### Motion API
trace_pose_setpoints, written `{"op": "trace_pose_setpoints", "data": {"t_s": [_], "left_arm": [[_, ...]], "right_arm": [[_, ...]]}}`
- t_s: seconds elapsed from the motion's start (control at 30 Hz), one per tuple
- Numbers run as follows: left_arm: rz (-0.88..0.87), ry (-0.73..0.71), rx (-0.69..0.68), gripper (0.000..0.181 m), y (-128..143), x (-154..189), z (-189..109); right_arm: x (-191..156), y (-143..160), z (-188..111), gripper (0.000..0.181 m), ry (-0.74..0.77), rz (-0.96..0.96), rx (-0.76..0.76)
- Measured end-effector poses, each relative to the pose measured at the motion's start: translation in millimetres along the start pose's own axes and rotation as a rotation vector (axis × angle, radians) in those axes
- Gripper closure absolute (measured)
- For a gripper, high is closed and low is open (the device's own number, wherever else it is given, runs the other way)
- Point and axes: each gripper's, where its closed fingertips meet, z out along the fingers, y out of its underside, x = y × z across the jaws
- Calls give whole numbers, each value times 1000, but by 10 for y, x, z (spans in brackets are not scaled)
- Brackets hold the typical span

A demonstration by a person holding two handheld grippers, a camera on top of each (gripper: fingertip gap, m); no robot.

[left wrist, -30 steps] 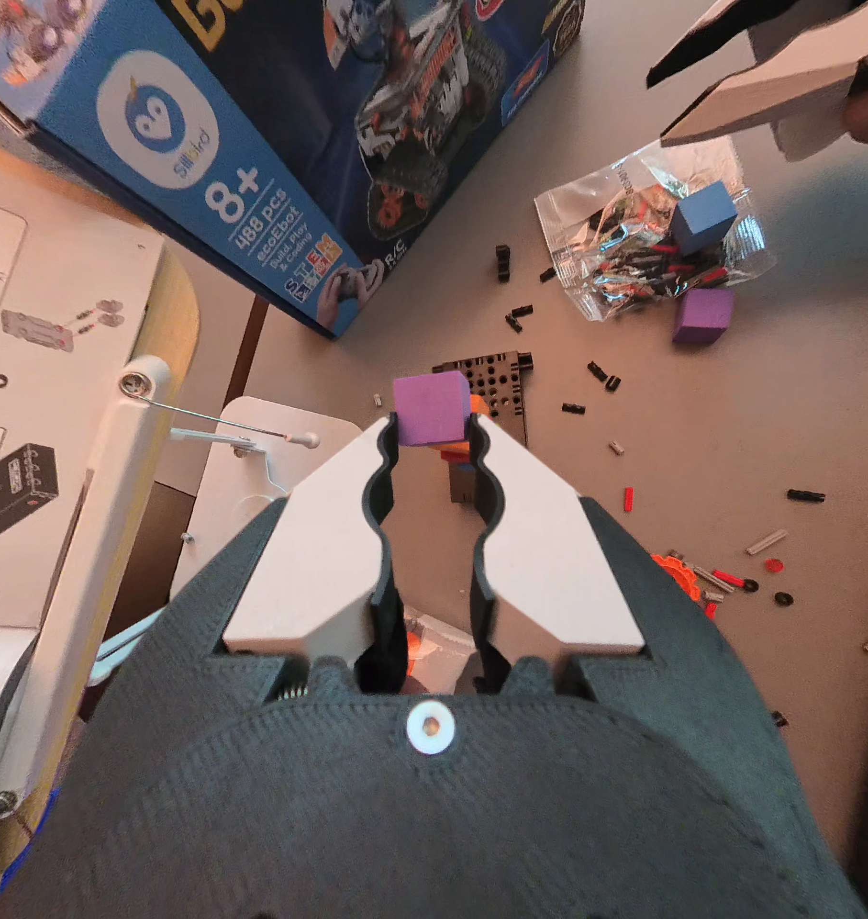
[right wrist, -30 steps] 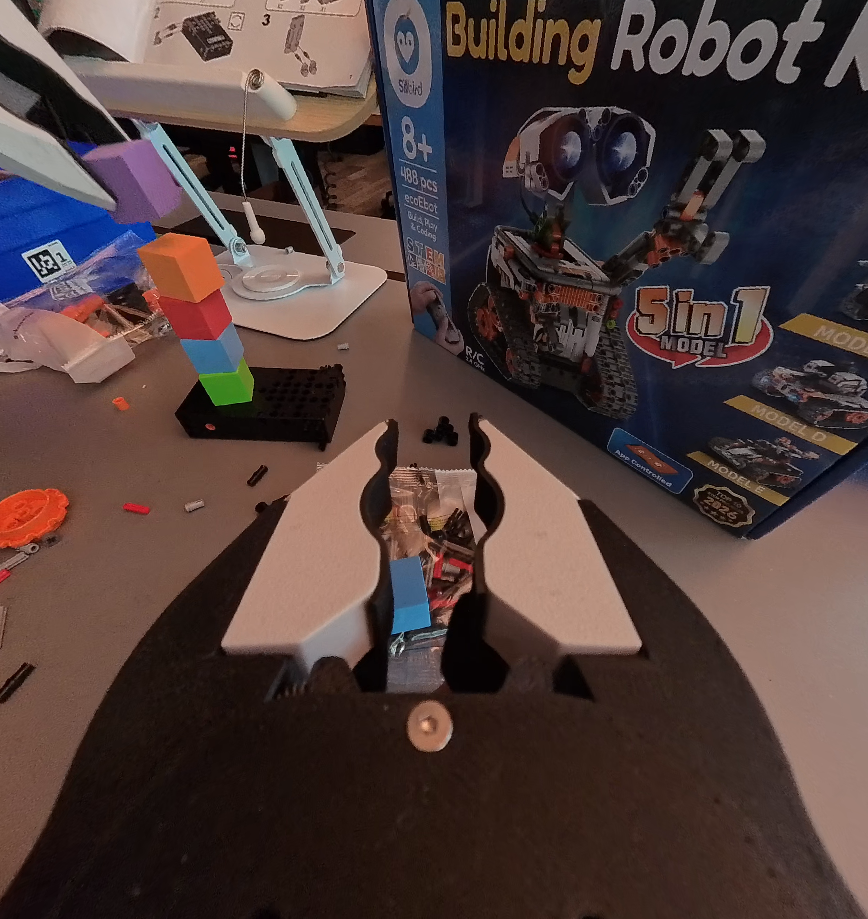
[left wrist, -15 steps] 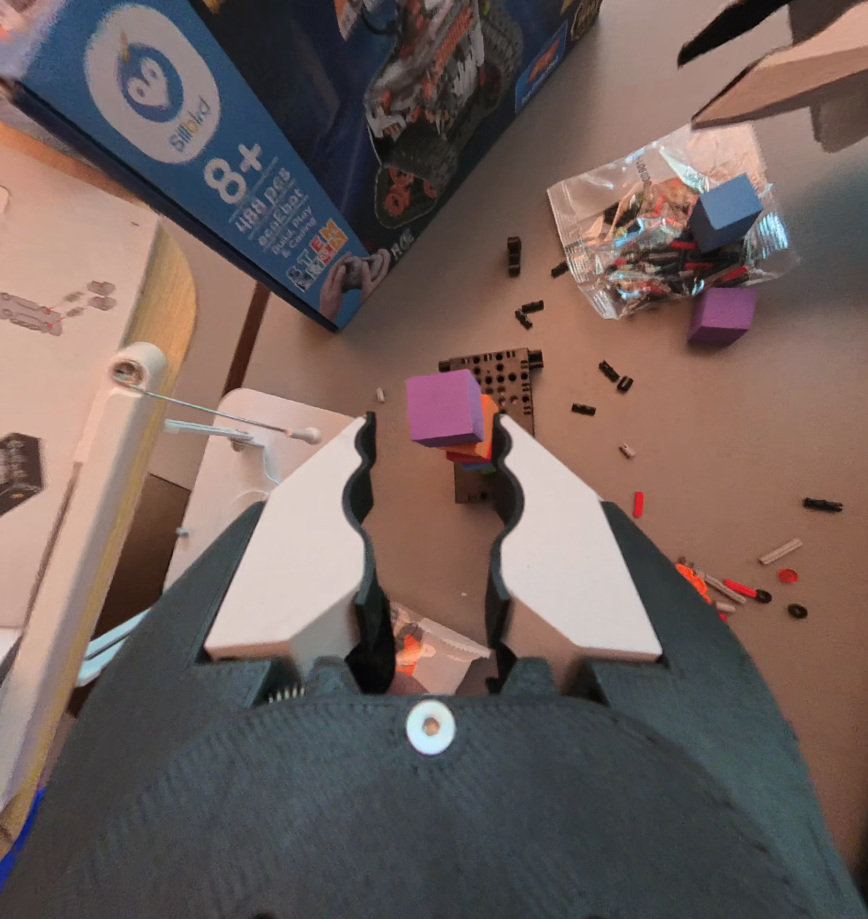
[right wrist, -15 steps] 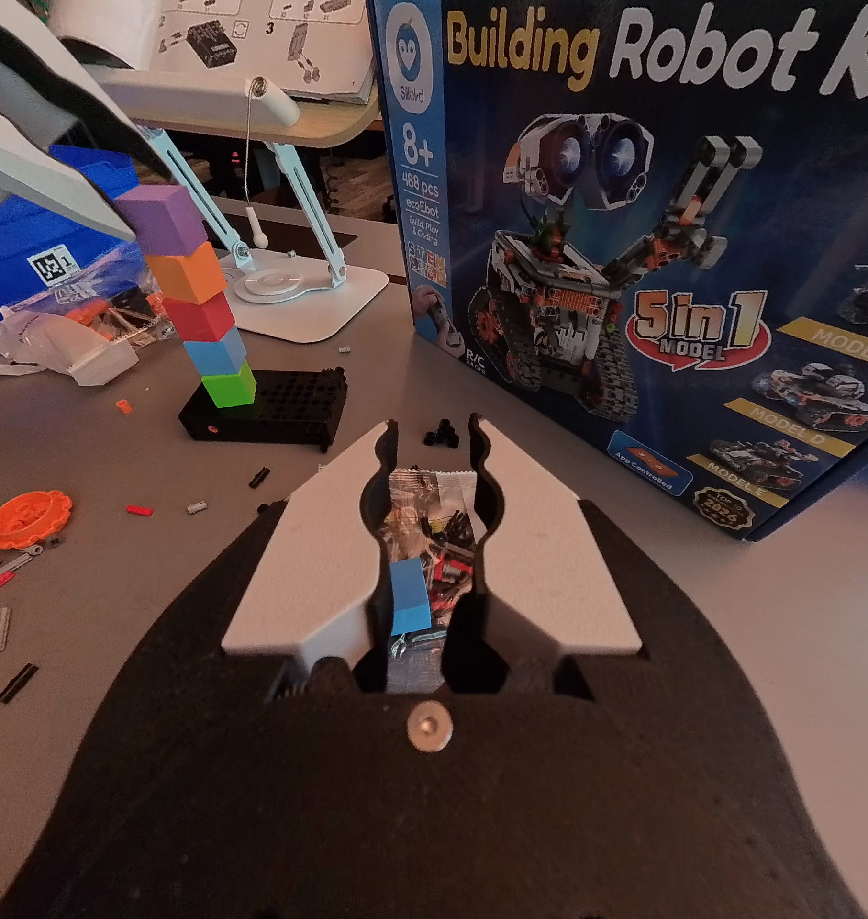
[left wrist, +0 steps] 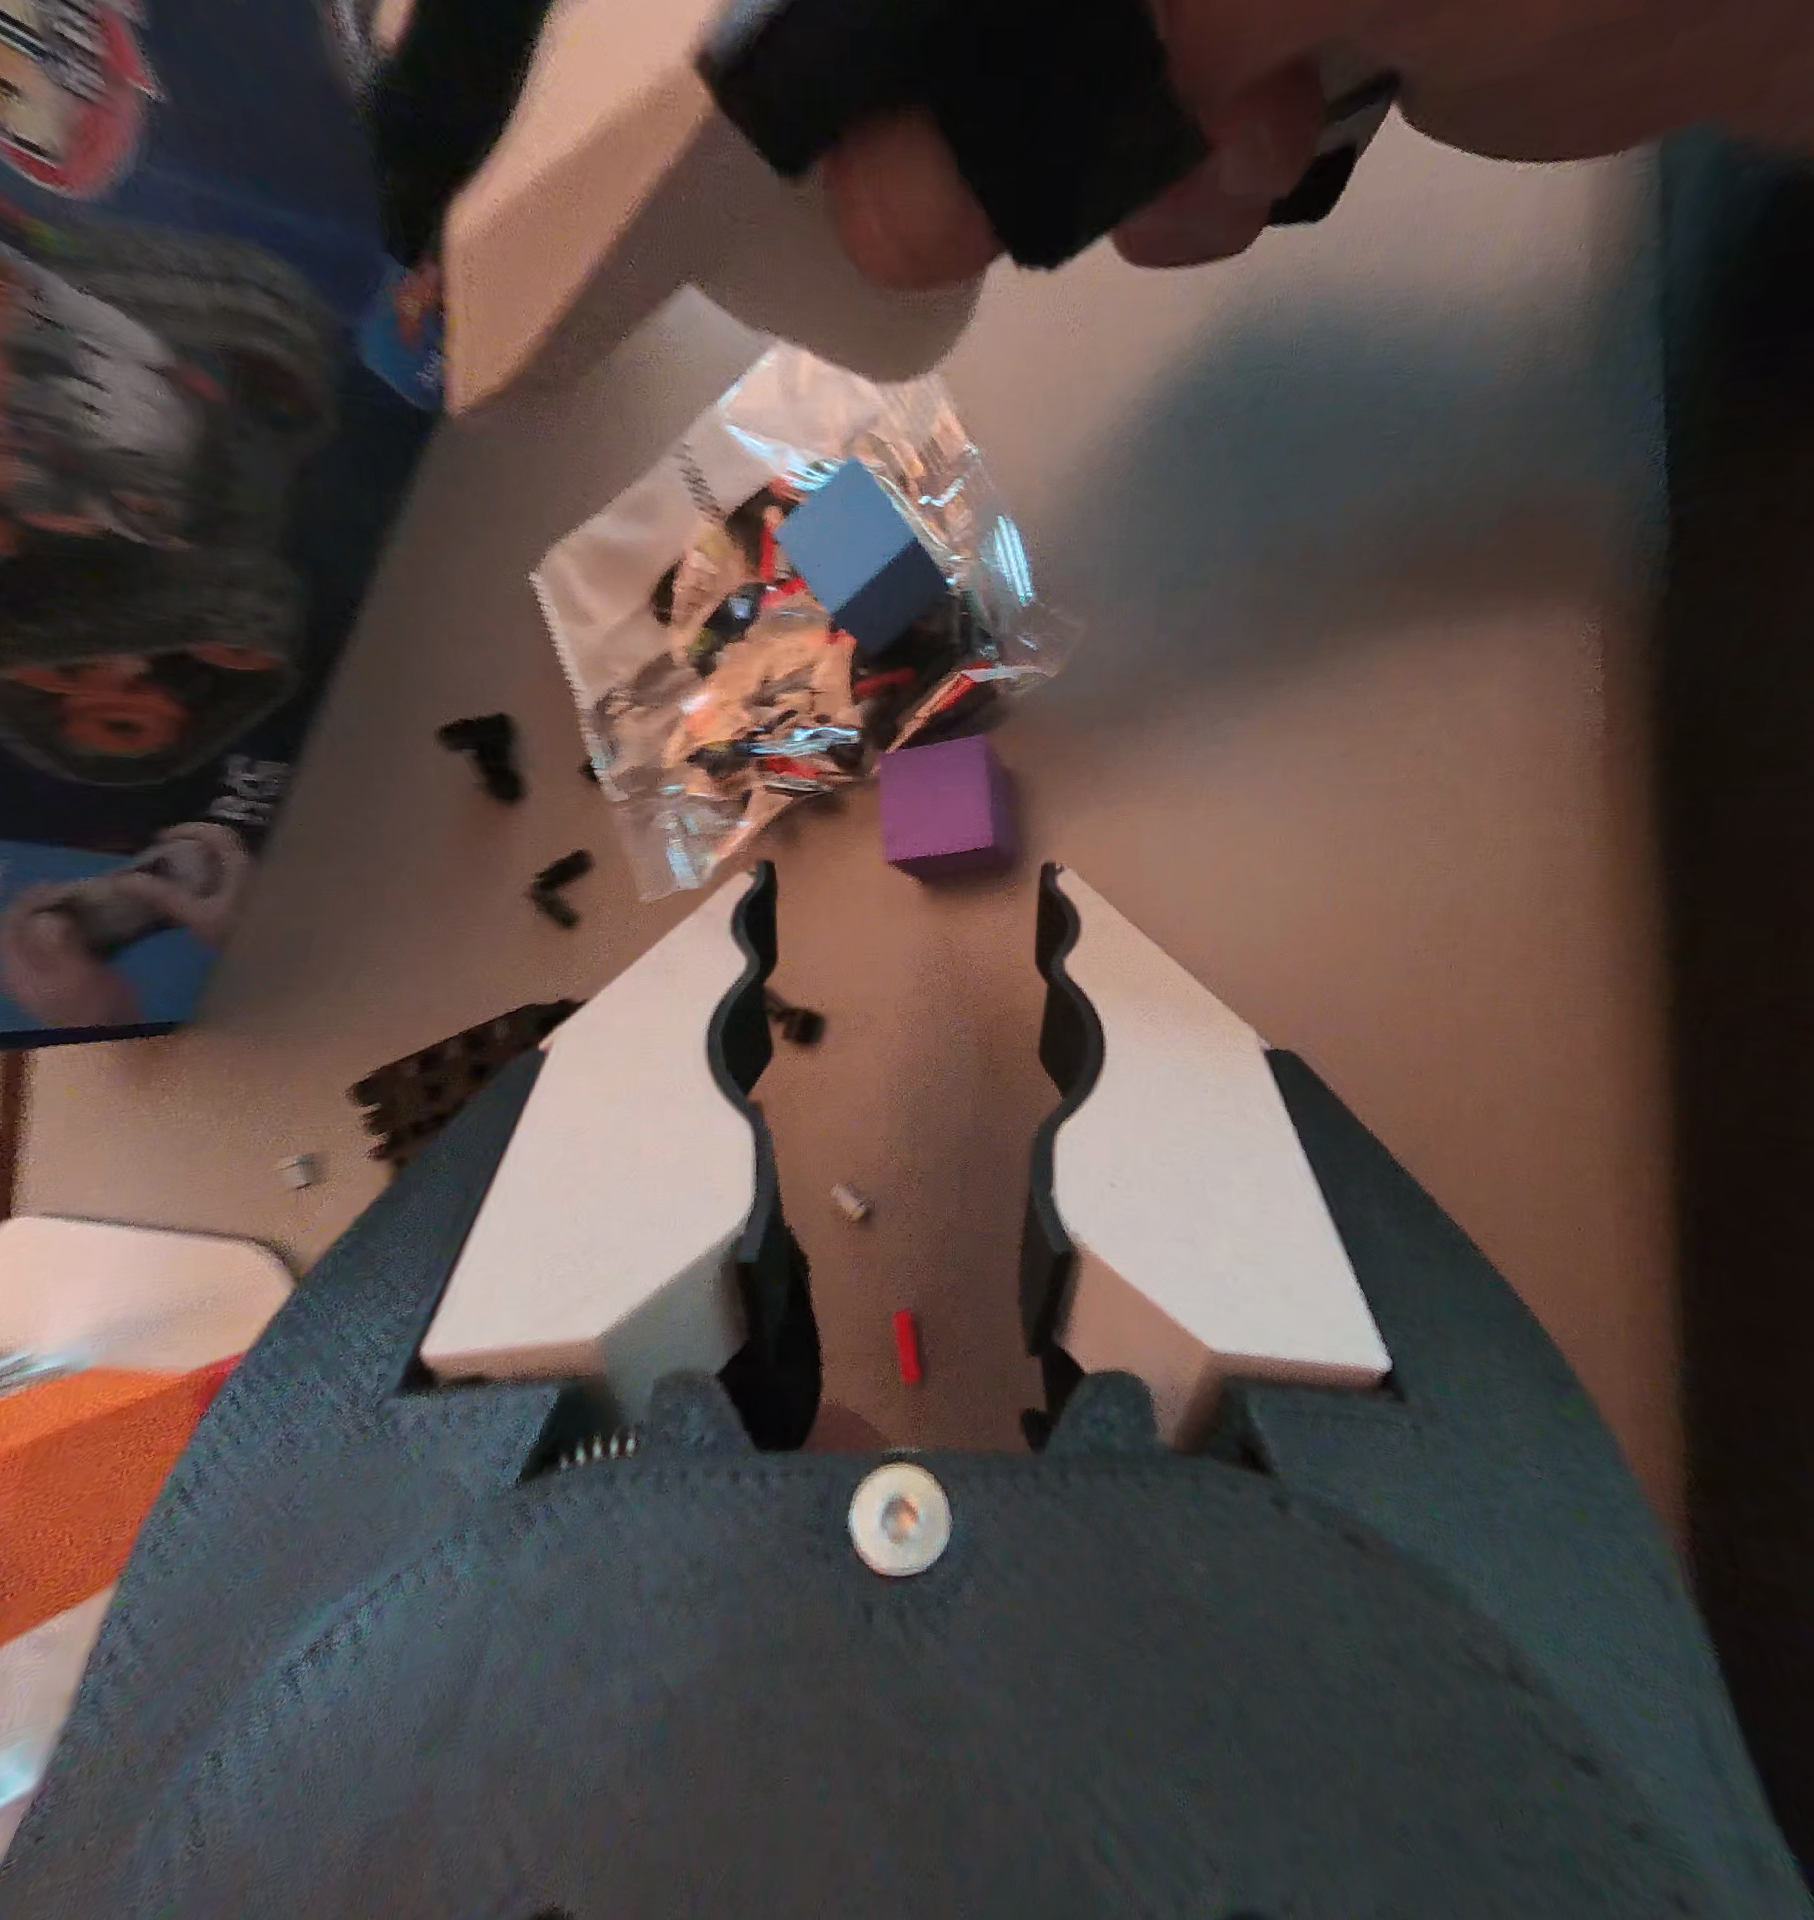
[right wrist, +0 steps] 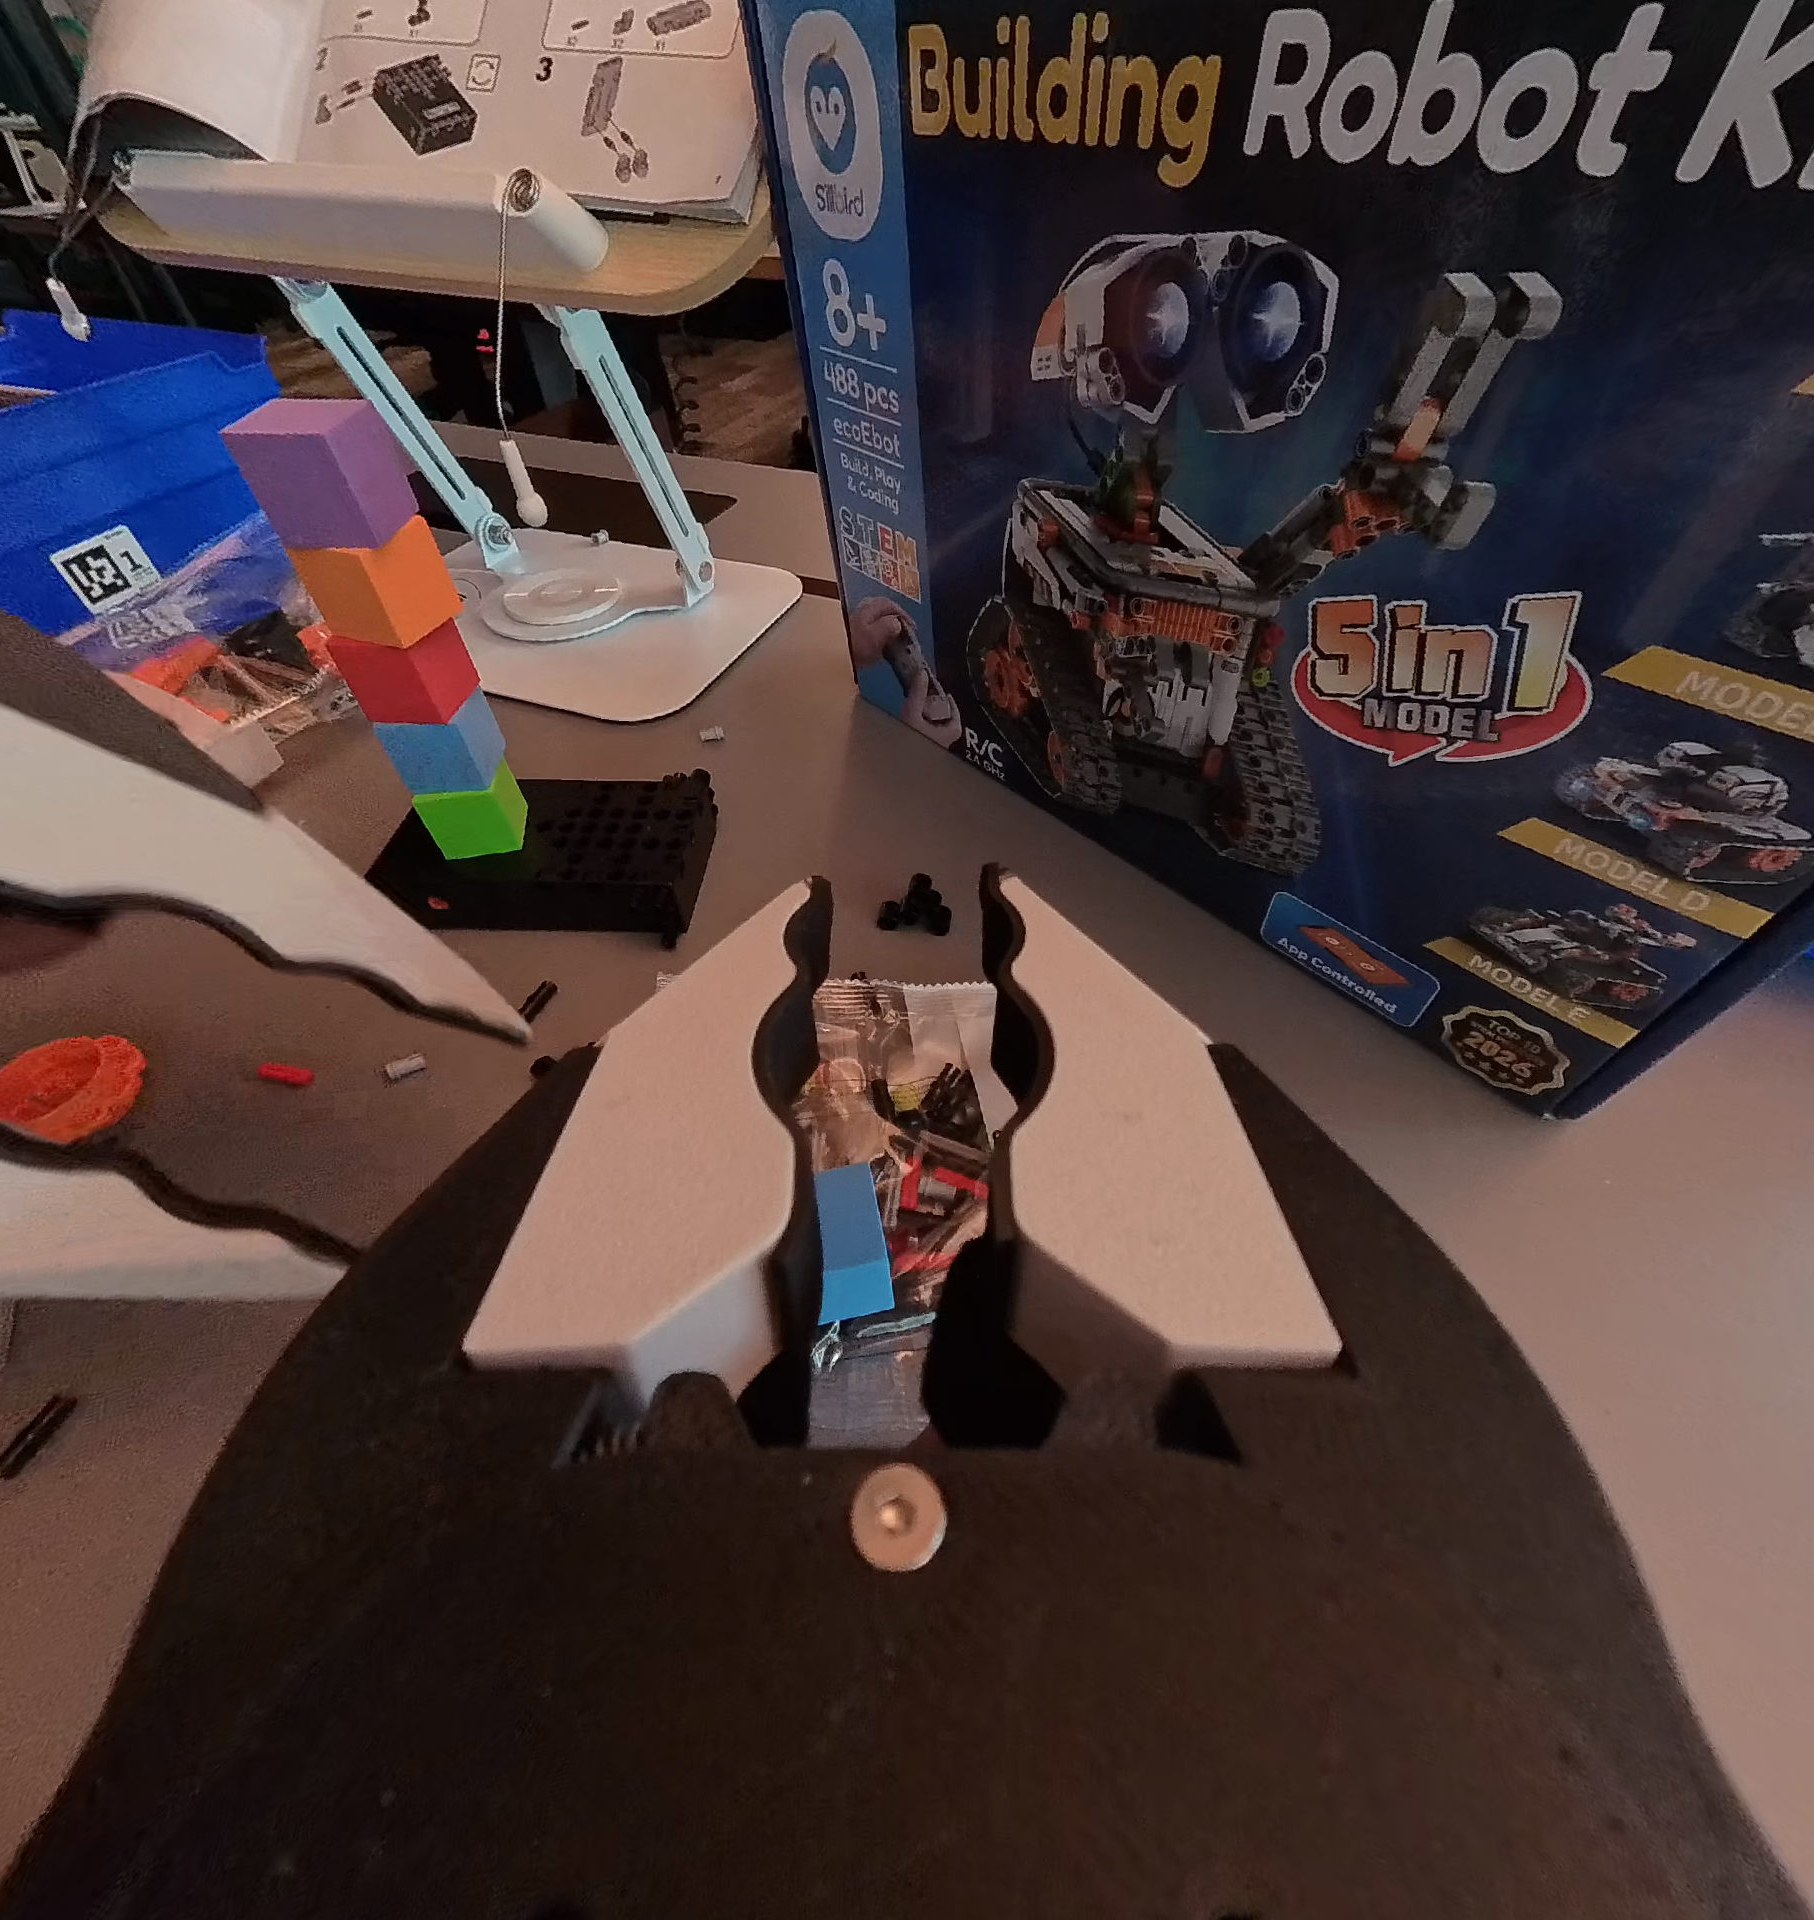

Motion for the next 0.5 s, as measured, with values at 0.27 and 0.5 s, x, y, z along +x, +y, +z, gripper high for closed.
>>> {"op": "trace_pose_setpoints", "data": {"t_s": [0.27,0.5], "left_arm": [[-69,45,-3,150,60,124,396],[-63,-16,37,154,-18,-93,12]], "right_arm": [[-3,-33,-19,153,-5,3,14],[4,-46,-32,153,-6,10,22]]}}
